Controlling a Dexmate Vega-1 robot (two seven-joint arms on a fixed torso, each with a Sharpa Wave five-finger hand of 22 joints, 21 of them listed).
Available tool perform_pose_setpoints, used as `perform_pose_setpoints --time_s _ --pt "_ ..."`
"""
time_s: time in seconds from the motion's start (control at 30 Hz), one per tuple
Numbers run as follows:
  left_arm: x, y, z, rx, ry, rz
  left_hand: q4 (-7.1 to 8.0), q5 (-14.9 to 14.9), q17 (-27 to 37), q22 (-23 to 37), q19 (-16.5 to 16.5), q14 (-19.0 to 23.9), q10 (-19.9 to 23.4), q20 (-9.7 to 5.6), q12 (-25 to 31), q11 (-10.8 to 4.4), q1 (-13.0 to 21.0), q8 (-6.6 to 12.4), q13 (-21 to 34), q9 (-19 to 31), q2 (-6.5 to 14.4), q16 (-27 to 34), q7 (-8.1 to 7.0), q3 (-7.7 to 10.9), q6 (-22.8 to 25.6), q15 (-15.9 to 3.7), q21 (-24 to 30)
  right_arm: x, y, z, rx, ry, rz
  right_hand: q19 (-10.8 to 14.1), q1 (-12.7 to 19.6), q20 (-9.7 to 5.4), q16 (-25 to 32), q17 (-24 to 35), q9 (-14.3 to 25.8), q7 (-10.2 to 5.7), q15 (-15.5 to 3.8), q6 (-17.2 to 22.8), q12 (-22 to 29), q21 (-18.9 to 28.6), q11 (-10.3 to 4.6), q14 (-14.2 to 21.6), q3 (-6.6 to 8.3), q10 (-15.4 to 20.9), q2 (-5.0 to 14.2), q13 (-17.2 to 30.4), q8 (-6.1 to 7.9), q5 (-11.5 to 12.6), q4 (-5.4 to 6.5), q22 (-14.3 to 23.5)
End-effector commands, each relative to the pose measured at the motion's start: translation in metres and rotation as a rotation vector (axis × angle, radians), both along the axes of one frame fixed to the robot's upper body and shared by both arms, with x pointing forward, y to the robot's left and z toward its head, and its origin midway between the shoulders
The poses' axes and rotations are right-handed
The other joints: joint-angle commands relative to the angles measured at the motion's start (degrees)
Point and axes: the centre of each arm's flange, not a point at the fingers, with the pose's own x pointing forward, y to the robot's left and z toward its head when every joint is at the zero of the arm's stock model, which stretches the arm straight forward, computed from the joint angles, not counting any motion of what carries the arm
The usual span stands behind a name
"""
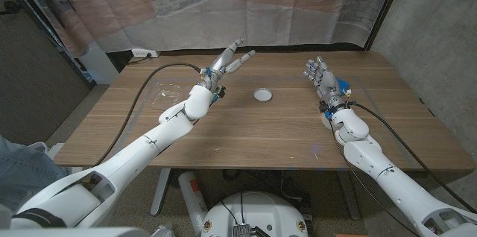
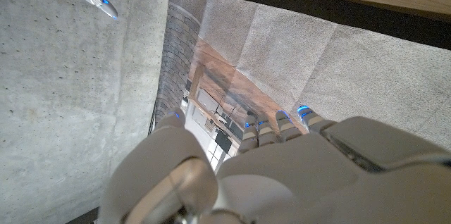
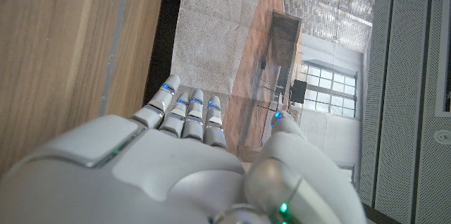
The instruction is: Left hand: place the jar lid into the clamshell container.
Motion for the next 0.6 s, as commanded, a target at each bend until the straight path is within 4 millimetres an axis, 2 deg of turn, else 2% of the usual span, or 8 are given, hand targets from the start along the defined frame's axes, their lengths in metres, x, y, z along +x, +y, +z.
perform_pose_setpoints --time_s 0.03,0.6 --pt "-0.0006 -0.0107 -0.0008 0.053 -0.006 0.038 -0.46 0.31 0.01 0.35 -2.36 0.4 0.52 0.09 -0.1 0.11 0.81 0.03 0.1 0.32 0.11 -0.17 0.35 0.33 0.18 0.04 -0.2 0.0009 0.0023 -0.0016 -0.002 -0.001 0.004 0.45 -0.04 -1.44 0.18 0.14 0.06 0.07 0.09 0.33 0.07 -0.34 0.05 0.48 0.11 0.42 0.49 0.09 0.09 -0.34 -0.25 0.17" --pt "-0.0069 -0.0202 -0.0009 0.126 -0.018 0.102 -0.79 0.45 0.03 0.37 -2.26 0.43 0.56 0.19 -0.29 0.26 1.44 -0.06 0.11 0.34 0.23 -0.31 0.31 0.35 0.41 0.15 -0.51 -0.0015 0.003 -0.0032 -0.004 -0.003 0.01 0.68 0.01 -1.39 0.11 0.13 0.07 0.02 0.15 0.38 -0.07 -0.76 -0.01 0.59 0.08 0.57 0.55 0.1 0.06 -0.33 -0.39 0.18"
